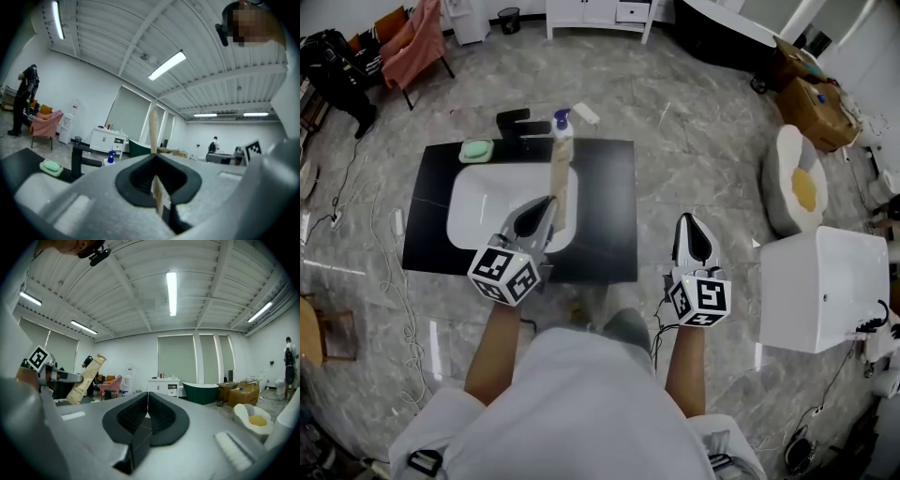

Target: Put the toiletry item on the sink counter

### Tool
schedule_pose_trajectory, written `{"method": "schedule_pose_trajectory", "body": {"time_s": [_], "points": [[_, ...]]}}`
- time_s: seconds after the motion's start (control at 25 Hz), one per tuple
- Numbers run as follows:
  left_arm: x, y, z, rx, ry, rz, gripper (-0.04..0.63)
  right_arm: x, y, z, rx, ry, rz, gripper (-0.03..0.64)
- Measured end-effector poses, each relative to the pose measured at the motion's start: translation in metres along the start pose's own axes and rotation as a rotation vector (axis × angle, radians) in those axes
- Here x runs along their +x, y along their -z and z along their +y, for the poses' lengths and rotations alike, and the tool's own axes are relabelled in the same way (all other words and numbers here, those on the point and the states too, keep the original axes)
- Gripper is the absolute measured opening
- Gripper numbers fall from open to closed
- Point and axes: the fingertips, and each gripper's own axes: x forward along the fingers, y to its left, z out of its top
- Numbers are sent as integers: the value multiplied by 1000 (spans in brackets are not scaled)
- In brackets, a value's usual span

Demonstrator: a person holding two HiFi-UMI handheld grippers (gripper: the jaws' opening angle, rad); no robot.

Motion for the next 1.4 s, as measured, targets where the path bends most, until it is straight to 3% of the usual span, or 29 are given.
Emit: {"method": "schedule_pose_trajectory", "body": {"time_s": [0.64, 1.4], "points": [[63, 25, 2, -20, -6, 52, 0, 46, 10, -45, 29, -13, -10, 5], [154, 92, 17, -69, -76, 208, 2, 119, 39, -102, 49, -91, 40, 4]]}}
